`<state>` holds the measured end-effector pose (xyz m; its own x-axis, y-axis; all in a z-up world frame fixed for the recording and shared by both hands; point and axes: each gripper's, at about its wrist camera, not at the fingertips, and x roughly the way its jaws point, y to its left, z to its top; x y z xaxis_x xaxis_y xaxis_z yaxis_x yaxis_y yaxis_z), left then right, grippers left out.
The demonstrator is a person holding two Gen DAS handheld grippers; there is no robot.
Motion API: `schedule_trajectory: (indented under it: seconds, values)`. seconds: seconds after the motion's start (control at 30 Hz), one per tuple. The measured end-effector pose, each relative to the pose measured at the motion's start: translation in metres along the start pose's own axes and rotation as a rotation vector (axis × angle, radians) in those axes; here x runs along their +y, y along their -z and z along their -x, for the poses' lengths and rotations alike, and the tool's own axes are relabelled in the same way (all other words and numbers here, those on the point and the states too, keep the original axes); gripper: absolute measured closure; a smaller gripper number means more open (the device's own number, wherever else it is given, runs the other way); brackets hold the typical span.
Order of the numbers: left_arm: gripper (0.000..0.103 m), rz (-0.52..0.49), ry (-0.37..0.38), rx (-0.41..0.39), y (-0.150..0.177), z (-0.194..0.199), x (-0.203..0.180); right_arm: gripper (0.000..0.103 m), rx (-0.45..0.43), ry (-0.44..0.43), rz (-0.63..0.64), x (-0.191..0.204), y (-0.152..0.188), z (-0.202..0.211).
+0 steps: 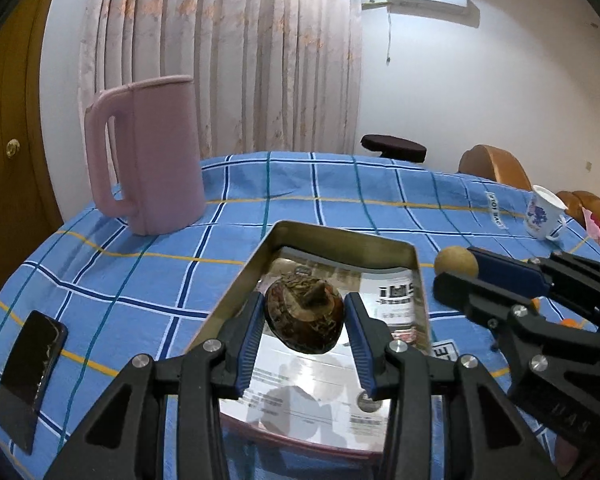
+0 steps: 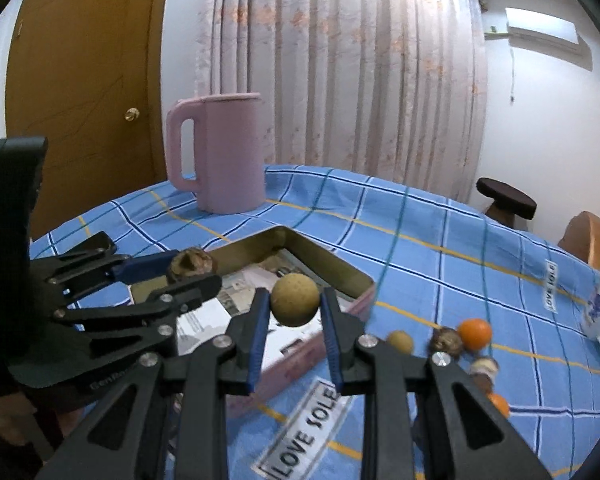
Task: Organize fruits
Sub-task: 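Carry both fruits over the metal tin and open both grippers to drop them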
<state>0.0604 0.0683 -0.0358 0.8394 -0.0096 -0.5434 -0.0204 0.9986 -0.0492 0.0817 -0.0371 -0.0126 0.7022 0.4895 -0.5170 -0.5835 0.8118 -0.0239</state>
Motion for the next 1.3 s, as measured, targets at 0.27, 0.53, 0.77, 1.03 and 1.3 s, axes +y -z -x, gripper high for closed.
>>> schedule_trajectory:
  seconds: [0.27, 0.53, 0.77, 1.03, 1.3]
  values:
    - [0.06, 0.017, -0.002, 0.06, -0.002, -0.016, 0.015, 0.074, 0.063, -0.035, -0.022, 0.002, -0.002, -0.031]
    - [0.06, 0.003, -0.019, 0.103, 0.0, -0.027, 0.017, 0.074, 0.12, -0.055, -0.01, 0.006, 0.007, -0.044]
    - [0.06, -0.014, -0.037, 0.126, 0.004, -0.031, 0.017, 0.074, 0.16, -0.066, -0.027, 0.005, 0.015, -0.055]
    - [0.034, 0.048, -0.048, 0.077, 0.005, -0.011, 0.022, 0.034, 0.094, -0.049, -0.052, -0.003, 0.018, -0.027]
    - [0.034, -0.021, 0.068, 0.022, 0.007, 0.018, -0.032, 0.029, 0.02, 0.141, -0.058, -0.042, 0.052, 0.045]
